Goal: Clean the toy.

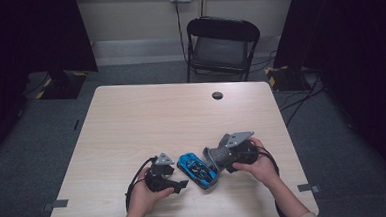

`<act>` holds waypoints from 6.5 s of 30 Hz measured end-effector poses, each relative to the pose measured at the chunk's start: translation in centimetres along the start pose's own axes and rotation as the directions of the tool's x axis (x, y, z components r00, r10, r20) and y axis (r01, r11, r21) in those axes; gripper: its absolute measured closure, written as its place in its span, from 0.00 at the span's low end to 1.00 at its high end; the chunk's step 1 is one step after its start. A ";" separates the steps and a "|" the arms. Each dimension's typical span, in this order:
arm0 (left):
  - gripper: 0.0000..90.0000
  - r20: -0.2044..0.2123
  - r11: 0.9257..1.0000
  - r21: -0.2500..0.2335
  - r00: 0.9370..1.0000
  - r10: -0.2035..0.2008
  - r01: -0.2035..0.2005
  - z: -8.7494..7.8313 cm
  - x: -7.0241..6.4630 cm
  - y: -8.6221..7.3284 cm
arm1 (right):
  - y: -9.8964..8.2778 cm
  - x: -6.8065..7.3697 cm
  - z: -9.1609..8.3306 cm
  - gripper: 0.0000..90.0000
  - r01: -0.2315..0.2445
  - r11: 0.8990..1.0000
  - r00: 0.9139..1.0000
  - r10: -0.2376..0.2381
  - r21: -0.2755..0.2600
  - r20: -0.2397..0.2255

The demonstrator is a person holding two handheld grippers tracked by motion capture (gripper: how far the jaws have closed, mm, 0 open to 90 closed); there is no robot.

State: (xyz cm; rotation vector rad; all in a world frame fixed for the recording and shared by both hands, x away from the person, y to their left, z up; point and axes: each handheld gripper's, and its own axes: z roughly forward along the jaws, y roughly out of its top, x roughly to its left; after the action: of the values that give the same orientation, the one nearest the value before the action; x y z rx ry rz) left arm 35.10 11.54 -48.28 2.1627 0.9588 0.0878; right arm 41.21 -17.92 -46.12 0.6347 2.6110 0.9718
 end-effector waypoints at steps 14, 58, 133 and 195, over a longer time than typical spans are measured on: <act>0.27 0.007 0.997 -0.075 1.000 -0.027 0.027 0.5 -0.8 1.6 | 0.6 0.3 1.7 0.86 -0.102 0.993 0.993 0.098 0.064 0.059; 0.17 -0.060 0.987 -0.107 0.992 0.114 -0.120 2.8 -1.9 2.7 | 3.4 0.8 0.0 0.87 -0.222 0.975 0.974 0.223 -0.014 0.044; 0.17 -0.054 0.985 -0.119 0.991 0.120 -0.126 2.8 -1.8 2.6 | 0.3 3.1 -1.8 0.86 -0.146 0.986 0.986 0.152 0.085 -0.065; 0.17 -0.056 0.982 -0.131 0.990 0.126 -0.133 2.8 -1.8 2.4 | 2.9 2.8 0.8 0.86 -0.124 0.983 0.989 0.134 0.137 -0.065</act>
State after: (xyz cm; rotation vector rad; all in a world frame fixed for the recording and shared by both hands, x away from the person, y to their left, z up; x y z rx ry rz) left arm 36.22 7.59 -48.30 2.1046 0.8136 0.2604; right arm 39.97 -14.13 -45.00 0.8247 2.7461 0.8788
